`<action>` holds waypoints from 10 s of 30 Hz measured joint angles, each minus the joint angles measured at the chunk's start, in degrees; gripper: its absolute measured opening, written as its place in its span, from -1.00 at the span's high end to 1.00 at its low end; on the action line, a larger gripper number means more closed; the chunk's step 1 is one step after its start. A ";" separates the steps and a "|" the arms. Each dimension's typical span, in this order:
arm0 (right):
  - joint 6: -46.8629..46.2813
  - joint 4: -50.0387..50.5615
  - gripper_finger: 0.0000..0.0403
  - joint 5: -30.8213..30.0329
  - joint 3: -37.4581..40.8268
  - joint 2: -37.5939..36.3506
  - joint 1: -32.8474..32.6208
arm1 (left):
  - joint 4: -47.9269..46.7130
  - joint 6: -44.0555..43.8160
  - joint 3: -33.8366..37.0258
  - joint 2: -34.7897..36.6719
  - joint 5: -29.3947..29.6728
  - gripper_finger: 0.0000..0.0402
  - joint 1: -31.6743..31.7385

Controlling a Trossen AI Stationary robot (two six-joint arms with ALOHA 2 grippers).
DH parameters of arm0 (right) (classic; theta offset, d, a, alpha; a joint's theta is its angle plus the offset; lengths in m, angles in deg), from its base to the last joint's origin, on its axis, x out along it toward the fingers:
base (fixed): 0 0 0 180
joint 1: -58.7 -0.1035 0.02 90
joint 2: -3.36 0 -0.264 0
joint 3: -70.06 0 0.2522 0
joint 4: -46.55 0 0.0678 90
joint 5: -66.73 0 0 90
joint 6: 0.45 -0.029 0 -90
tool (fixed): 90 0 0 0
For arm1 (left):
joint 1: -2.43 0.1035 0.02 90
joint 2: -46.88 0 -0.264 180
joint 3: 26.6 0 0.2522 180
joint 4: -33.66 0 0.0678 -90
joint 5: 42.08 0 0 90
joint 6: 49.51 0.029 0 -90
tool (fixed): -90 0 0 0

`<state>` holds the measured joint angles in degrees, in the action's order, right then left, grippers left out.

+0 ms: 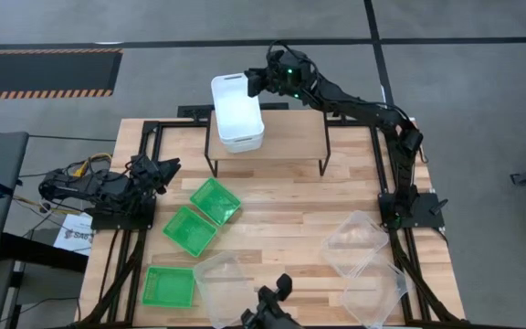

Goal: Stack baskets on shelf by color
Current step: Stack the white bin on the white bin on the shelf, then put the top transparent bin on the shelf

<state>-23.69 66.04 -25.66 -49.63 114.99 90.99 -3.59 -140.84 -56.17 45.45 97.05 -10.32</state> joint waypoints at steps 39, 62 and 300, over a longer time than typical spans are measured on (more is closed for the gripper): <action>35.03 22.17 -0.09 6.99 0.24 -7.19 -16.24 | -0.13 2.33 0.00 -0.02 -0.28 0.08 0.00; 37.31 29.25 0.01 8.44 2.45 -7.23 -16.74 | -0.15 2.36 0.00 -0.03 -0.50 0.08 0.00; 9.73 56.94 0.99 -1.79 -6.66 -28.55 -33.32 | 26.82 72.27 -33.66 -30.42 4.28 -0.22 0.02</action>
<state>-13.97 122.98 -27.44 -56.28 86.45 57.67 23.23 -68.57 -89.83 15.02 101.33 -10.30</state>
